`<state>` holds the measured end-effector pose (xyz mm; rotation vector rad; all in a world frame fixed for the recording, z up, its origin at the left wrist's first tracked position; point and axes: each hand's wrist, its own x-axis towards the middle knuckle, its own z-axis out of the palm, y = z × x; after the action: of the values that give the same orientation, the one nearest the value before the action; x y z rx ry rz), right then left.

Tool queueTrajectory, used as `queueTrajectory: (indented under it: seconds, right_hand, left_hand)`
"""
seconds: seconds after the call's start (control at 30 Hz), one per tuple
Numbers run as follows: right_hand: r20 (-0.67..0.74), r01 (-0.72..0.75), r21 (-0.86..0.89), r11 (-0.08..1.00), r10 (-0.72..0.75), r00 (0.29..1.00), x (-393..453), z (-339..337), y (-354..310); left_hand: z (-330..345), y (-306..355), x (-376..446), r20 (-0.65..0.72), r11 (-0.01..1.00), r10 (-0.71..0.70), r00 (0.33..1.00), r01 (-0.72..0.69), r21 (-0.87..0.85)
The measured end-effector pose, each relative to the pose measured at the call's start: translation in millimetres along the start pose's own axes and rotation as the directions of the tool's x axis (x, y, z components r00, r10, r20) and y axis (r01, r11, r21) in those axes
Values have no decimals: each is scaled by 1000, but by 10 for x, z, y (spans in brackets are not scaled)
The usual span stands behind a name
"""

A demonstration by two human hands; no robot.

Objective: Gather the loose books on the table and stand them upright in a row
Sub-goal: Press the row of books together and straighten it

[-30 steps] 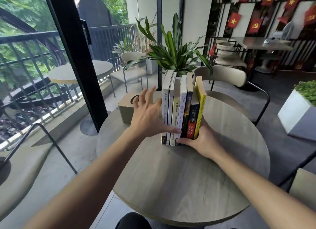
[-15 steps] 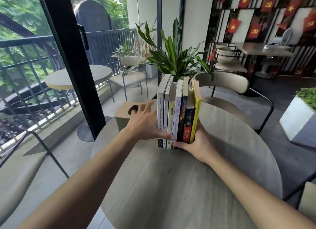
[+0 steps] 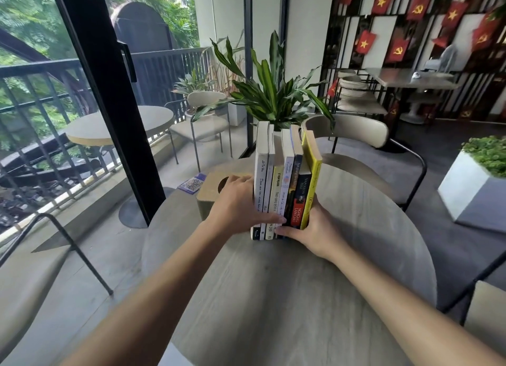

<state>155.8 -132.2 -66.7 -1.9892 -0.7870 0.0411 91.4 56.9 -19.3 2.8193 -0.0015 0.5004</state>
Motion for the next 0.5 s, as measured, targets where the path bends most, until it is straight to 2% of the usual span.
queueTrajectory:
  seconds: [0.17,0.3,0.37,0.5]
  right_hand:
    - [6,-11,-45,999,11,1000,-159,-74,-49]
    - [94,17,-151,988,-3,996,-198,-179,-121]
    - [140,11,-220,976,21,990,-184,-224,-129]
    - [184,-11,-232,973,55,981,-188,-256,-165]
  left_hand:
    - [54,69,-103,15,995,-98,995,99,-22]
    - [-10,60,-133,93,999,-40,995,39,17]
    - [-32,41,-129,84,998,-34,996,29,61]
    - [-69,35,-185,22,987,-63,998,59,152]
